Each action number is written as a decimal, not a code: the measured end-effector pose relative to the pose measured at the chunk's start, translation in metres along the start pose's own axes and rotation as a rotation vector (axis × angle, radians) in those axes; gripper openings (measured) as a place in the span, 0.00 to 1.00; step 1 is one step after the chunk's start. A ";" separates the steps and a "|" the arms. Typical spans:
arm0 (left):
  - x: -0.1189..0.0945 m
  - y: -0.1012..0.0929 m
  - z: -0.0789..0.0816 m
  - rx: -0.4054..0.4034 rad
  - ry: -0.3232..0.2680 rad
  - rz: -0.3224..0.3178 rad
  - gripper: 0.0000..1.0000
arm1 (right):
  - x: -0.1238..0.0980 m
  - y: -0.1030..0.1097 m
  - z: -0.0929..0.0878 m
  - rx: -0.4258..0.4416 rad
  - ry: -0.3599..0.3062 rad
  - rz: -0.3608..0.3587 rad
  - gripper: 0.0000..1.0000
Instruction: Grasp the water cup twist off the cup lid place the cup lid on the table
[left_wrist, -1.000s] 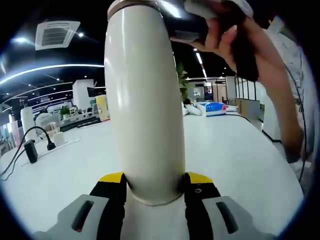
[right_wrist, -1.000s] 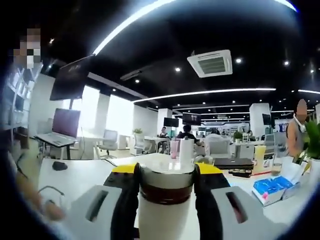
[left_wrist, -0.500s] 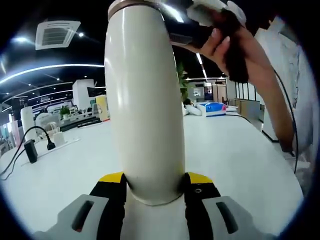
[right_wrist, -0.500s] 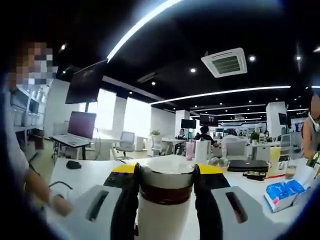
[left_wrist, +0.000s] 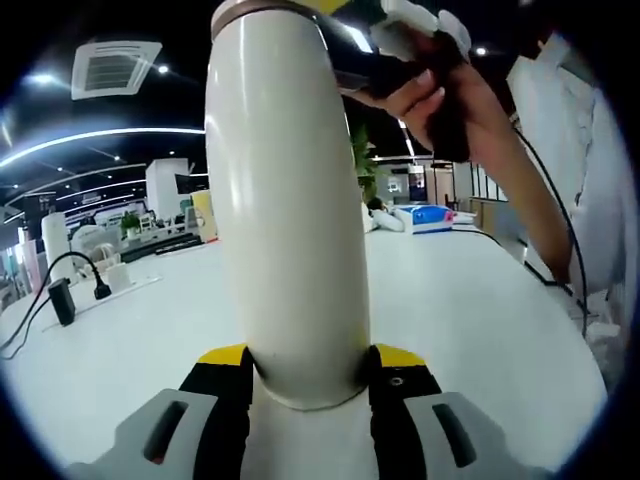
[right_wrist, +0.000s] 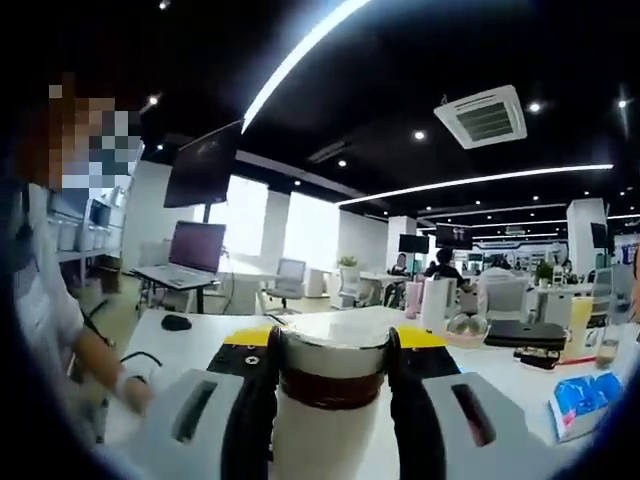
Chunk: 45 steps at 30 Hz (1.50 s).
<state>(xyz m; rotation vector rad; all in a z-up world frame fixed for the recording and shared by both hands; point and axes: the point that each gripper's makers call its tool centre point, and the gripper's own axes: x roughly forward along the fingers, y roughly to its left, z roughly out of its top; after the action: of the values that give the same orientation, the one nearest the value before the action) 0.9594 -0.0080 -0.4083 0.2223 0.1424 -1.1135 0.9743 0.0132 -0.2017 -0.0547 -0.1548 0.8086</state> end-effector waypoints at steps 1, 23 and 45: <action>0.000 0.000 0.000 0.000 0.000 0.001 0.47 | 0.000 0.000 0.000 0.005 0.002 0.009 0.45; 0.002 0.002 0.000 -0.005 0.003 0.005 0.47 | 0.008 0.005 -0.002 0.060 0.003 0.282 0.45; 0.003 0.001 -0.001 -0.007 0.007 0.004 0.48 | 0.011 0.035 0.001 0.146 -0.088 0.678 0.45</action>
<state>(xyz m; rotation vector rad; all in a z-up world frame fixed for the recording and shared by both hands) 0.9622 -0.0101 -0.4095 0.2198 0.1523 -1.1083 0.9565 0.0450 -0.2030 0.0718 -0.1614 1.4975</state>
